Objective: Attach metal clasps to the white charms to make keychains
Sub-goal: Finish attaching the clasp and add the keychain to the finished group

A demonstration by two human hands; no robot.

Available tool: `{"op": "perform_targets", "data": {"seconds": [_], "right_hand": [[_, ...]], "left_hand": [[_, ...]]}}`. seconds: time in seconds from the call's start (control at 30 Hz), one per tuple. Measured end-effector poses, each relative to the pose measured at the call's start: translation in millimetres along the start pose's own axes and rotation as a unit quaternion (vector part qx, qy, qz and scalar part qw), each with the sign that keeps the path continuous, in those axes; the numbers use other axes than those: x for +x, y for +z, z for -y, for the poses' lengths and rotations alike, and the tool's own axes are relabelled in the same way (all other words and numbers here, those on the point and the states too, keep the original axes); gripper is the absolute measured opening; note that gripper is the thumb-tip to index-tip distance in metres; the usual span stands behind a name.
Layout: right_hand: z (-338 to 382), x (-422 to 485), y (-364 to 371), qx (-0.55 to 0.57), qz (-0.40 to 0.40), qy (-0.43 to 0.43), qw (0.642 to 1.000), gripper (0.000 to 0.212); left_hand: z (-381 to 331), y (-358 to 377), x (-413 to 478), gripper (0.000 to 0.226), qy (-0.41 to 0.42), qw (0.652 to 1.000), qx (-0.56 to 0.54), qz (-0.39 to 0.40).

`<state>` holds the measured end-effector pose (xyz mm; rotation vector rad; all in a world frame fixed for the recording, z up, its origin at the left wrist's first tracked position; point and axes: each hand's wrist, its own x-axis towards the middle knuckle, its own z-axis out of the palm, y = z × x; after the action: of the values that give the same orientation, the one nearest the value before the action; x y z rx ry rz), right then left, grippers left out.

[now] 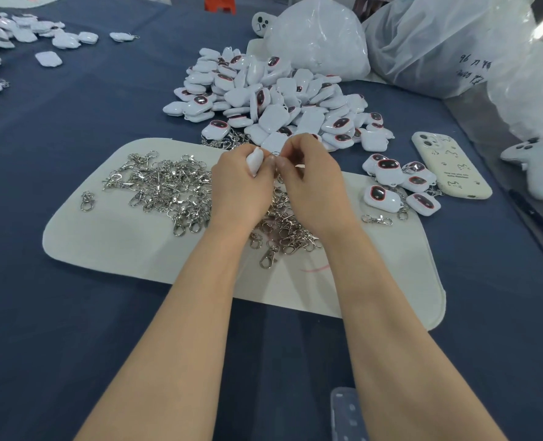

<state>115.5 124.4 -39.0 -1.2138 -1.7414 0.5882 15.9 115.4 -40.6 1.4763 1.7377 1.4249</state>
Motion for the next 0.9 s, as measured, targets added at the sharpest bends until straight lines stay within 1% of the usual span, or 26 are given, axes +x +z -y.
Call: {"op": "perform_targets", "data": {"seconds": [0.1, 0.17, 0.27, 0.33, 0.43, 0.53, 0.63, 0.73, 0.77, 0.83, 0.9], "right_hand": [[1, 0, 1, -0.025, -0.024, -0.02, 0.999, 0.003], [1, 1, -1, -0.025, -0.035, -0.011, 0.999, 0.005], [0, 1, -1, -0.017, -0.004, 0.015, 1.0, 0.003], [0, 1, -2, -0.018, 0.014, 0.021, 1.0, 0.006], [1, 0, -2, -0.022, 0.012, 0.018, 1.0, 0.004], [0, -1, -1, -0.043, -0.002, 0.008, 0.999, 0.005], [-2, -2, -1, -0.05, -0.007, 0.017, 0.999, 0.008], [-5, -1, -4, -0.056, -0.01, 0.022, 0.998, 0.006], [-6, -1, -4, -0.058, -0.009, 0.023, 0.998, 0.004], [-8, -1, -4, -0.061, -0.01, 0.024, 0.998, 0.004], [-9, 0, -4, -0.066, -0.011, 0.025, 0.997, 0.005]], "left_hand": [[-2, 1, 0, 0.015, 0.016, 0.999, 0.028, -0.006], [-3, 2, -1, 0.018, 0.034, 0.997, 0.061, -0.01], [-3, 1, -2, 0.017, 0.045, 0.996, 0.078, -0.012], [-2, -1, -1, 0.016, 0.045, 0.996, 0.076, -0.007], [-2, -4, 0, 0.016, 0.04, 0.996, 0.071, 0.022], [-3, -5, 1, 0.014, 0.019, 0.998, 0.031, 0.052], [-2, -6, 1, 0.012, -0.008, 0.997, -0.009, 0.081], [-1, -8, 0, 0.034, -0.085, 0.988, -0.06, 0.111], [-2, -9, 1, 0.036, -0.108, 0.982, -0.089, 0.127], [-4, -12, 2, 0.028, -0.125, 0.971, -0.15, 0.14], [-6, -14, 3, 0.019, -0.101, 0.972, -0.165, 0.137]]}}
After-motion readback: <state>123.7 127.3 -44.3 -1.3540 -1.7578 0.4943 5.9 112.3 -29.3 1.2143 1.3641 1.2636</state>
